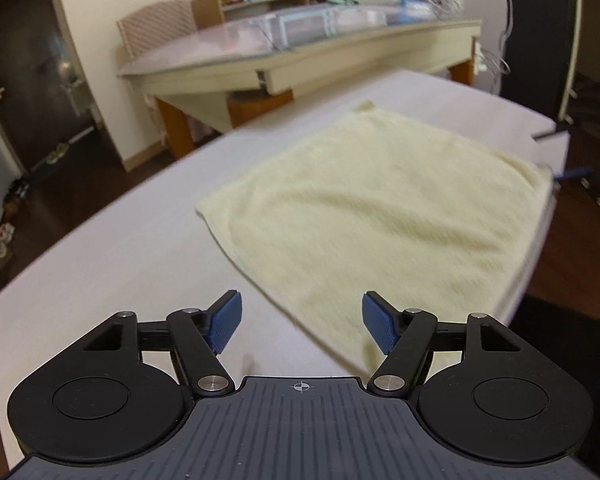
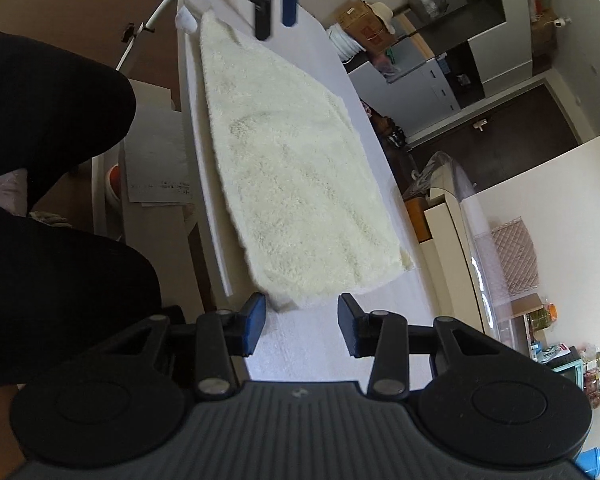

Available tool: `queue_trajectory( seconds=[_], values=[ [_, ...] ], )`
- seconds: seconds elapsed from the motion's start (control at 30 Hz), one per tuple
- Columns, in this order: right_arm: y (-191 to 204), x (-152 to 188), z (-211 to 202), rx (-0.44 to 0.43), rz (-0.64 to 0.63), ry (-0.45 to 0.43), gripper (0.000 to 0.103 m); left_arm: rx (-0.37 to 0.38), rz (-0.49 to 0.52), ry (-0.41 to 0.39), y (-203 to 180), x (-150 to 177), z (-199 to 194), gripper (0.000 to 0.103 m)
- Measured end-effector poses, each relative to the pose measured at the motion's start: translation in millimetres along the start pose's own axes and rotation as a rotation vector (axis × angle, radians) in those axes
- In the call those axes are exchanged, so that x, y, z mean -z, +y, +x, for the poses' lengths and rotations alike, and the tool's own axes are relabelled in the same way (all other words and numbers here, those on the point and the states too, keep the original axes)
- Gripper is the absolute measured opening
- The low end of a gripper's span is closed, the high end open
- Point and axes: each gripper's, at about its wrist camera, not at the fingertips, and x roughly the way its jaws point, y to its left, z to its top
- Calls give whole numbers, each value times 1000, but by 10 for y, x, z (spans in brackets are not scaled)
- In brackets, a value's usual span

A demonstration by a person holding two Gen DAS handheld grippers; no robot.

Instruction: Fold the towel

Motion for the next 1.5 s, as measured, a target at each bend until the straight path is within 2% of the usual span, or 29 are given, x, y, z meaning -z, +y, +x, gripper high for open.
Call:
queue_trajectory(
  seconds=[0.17,0.37,0.43,0.5,0.73,0.9,1.2,1.4,1.5],
  values=[
    [41,-17,36,1,-38,-9,40,-13,4,27,-82,147,-48,74],
    [111,-53,73,-19,-98,4,25,-16,-17,35,-74,184,-54,75],
    [138,-52,79,-31,-100,10,14,-1,-12,37,-86,168,-45,75],
    [154,-41,86,-38,-85,13,8,9,-7,38,-98,160,-41,75],
    [99,-22,44,-36,-13,15,8,27,59,68,-169,195,-60,75],
    [-23,-97,-60,1,-15,-19,7,20,72,63,-174,223,-85,75],
    [-476,-447,37,67,-145,-79,7,-2,71,31,-193,279,-112,77],
    [-730,-780,369,75,-253,-136,7,-16,69,15,-206,325,-162,77],
    [-842,-976,561,76,-293,-161,7,-7,27,4,-156,346,-158,78]
  ],
)
